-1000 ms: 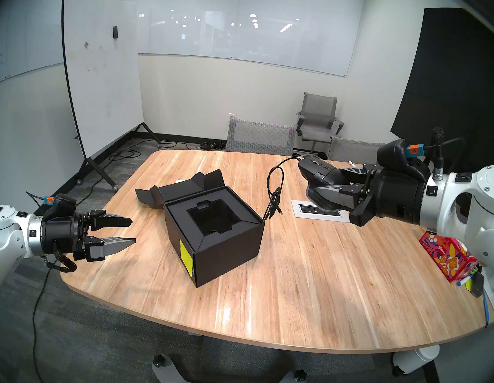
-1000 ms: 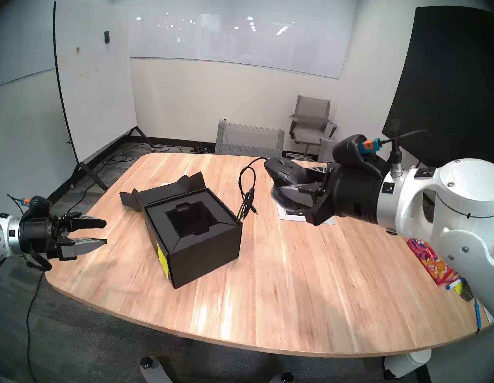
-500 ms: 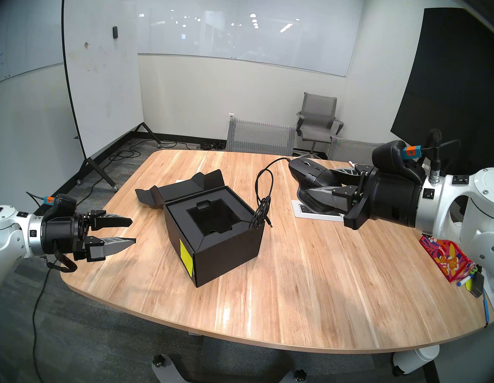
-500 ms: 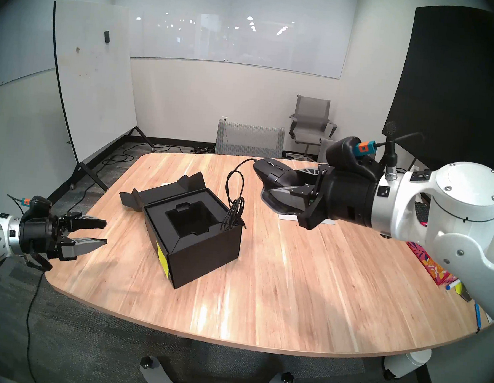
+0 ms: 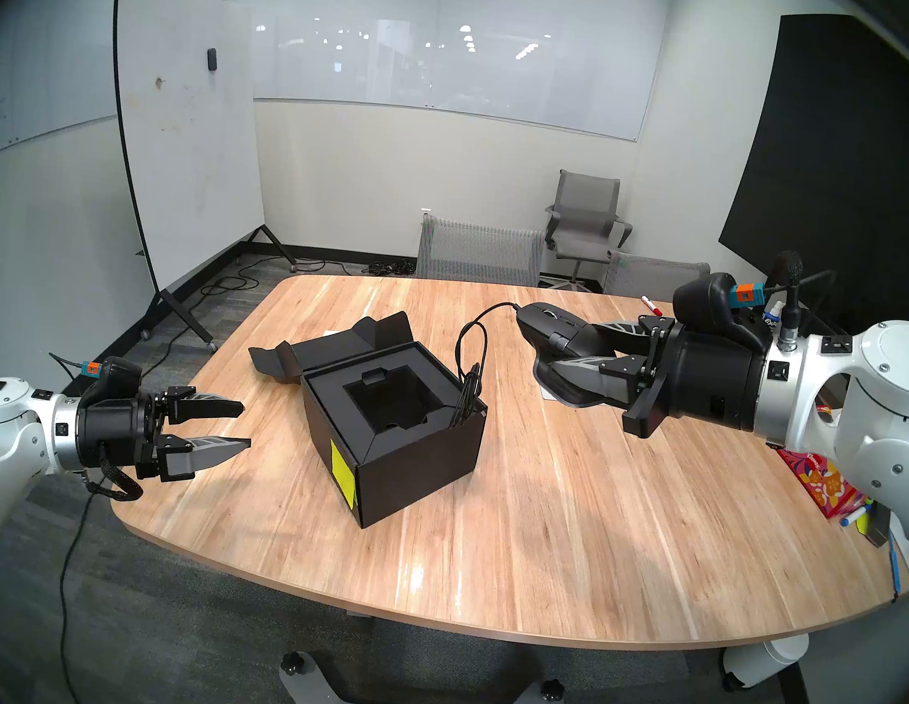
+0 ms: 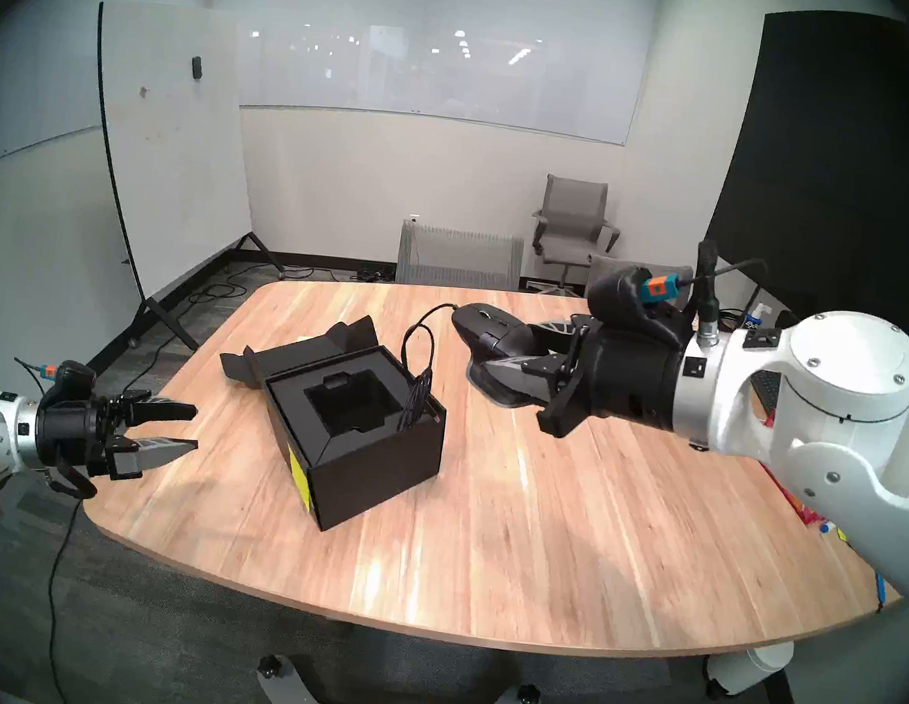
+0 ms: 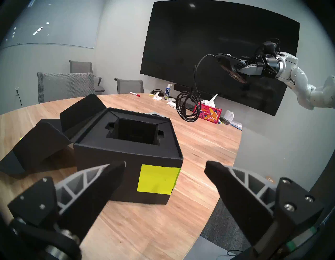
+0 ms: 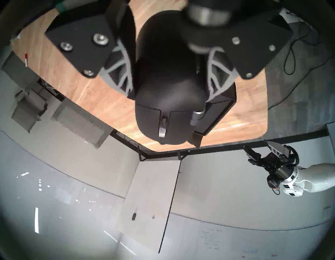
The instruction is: Open the box and place the mouse inside
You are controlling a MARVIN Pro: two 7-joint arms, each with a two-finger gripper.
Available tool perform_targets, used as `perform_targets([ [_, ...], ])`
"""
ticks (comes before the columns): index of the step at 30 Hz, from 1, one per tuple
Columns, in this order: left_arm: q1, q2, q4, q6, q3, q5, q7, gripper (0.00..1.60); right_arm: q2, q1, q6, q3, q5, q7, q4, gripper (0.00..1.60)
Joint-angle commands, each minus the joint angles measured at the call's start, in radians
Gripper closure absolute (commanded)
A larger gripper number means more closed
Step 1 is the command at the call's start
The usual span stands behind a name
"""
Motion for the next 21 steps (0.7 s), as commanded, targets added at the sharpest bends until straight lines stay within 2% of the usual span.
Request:
perform_targets([
  [1, -0.003, 0.001, -0.001, 0.0, -0.005, -0.002, 0.0, 0.0, 0.001, 0.036, -0.033, -0.004, -0.011, -0.006, 0.001, 1.6],
  [21, -0.007, 0.001, 0.002, -0.001, -0.002, 0.0, -0.001, 0.0, -0.002, 0.075, -0.073, -0.061, -0.054, -0.021, 0.001, 1.6],
])
